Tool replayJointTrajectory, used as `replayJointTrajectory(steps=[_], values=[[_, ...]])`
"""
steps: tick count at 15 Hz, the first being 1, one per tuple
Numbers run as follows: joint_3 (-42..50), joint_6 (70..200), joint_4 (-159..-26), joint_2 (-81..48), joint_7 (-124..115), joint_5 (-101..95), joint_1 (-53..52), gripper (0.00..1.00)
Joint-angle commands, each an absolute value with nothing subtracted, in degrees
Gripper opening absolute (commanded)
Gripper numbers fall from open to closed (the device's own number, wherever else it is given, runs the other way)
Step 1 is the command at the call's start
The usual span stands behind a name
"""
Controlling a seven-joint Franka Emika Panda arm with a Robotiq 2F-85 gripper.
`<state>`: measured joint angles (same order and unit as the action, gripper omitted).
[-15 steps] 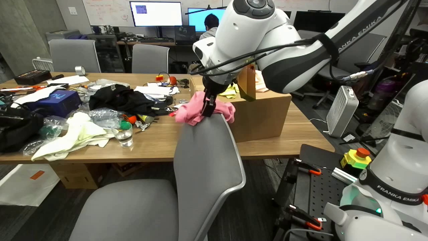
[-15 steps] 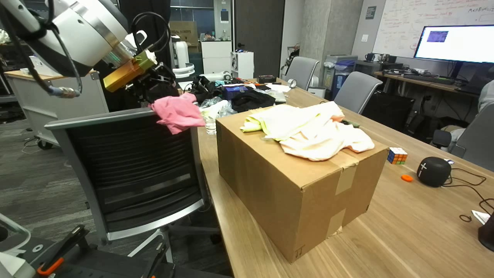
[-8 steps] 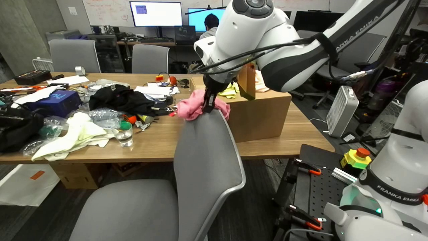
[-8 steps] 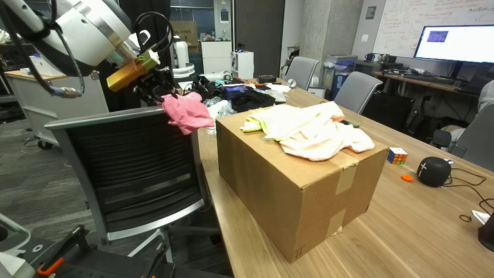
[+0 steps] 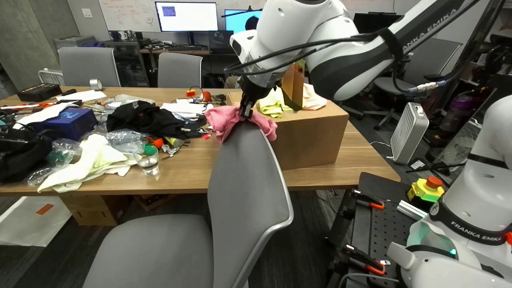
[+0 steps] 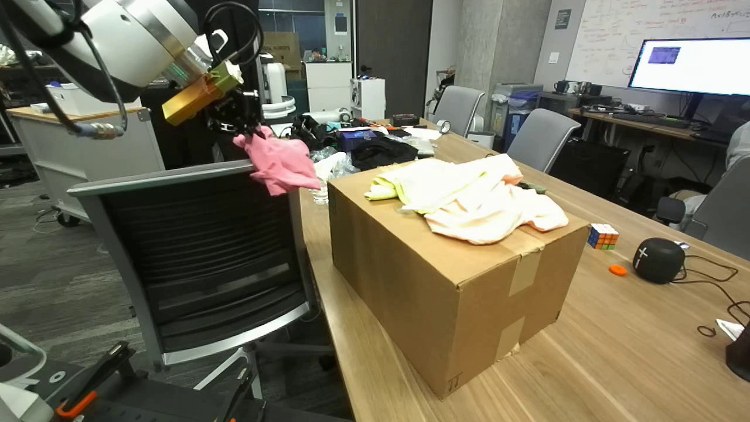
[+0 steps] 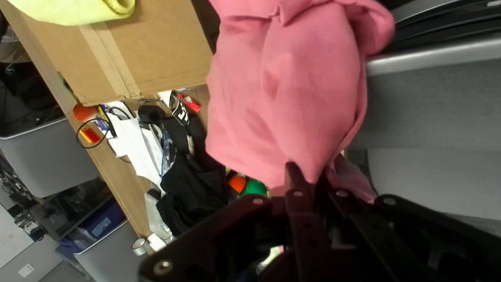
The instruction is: Put the shirts on the chair onto the box
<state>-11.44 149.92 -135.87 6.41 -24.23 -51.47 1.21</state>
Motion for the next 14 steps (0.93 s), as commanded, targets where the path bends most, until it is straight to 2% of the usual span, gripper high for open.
replayJointTrajectory(steps=[1,8,14], values=[[-9.54,149.2,-134.43,12.3,-18.27,-45.15,-2.16,0.02],[-8.3,147.87,-128.94,20.54,-10.27,-36.19,-2.09,0.02],[-6.16,146.41,-124.41,21.84,-7.52,-32.93,0.78,0.02]])
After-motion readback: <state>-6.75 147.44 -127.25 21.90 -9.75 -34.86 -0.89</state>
